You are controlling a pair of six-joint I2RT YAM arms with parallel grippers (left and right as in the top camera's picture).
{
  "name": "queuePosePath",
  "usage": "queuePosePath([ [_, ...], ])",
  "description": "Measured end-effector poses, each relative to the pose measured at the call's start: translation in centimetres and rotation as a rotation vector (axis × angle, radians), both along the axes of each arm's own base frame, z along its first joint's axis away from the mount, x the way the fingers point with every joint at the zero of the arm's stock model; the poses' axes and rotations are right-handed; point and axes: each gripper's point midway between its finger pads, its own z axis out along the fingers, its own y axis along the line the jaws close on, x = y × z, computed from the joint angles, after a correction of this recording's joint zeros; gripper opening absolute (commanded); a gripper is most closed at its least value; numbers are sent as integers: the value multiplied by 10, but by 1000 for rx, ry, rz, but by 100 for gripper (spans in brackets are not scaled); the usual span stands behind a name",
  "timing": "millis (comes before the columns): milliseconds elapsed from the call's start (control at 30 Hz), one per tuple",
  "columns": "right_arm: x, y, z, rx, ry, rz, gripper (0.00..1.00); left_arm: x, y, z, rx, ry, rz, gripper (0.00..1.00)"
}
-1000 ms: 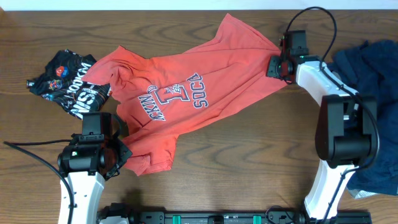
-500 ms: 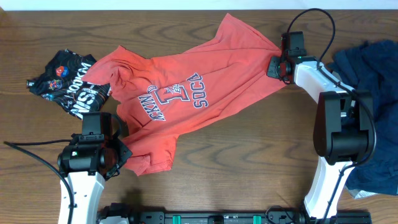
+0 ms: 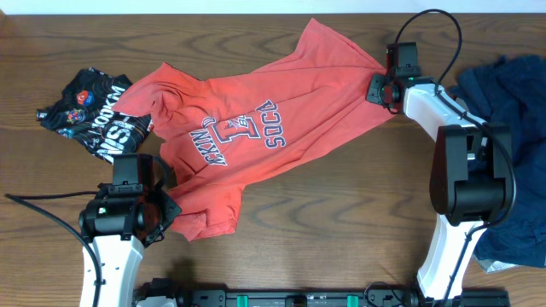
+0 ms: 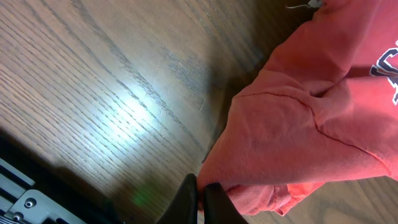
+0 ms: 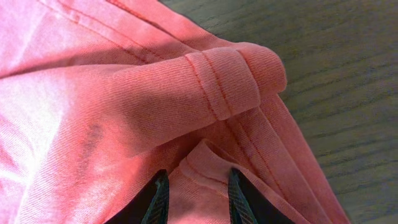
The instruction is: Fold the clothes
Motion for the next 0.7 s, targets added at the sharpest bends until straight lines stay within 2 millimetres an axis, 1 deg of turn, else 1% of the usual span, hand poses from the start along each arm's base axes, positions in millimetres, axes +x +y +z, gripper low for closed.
queuePosePath([
  [433, 4, -4, 0, -11, -19, -25, 35, 0, 0, 0, 0, 0, 0, 6],
  [567, 5, -4, -7, -15, -10, -26, 34, 0, 0, 0, 0, 0, 0, 6],
  [633, 5, -4, -7, -16, -12, -26, 32, 0, 0, 0, 0, 0, 0, 6],
  [700, 5, -4, -7, -17, -12, -27, 27, 0, 0, 0, 0, 0, 0, 6],
])
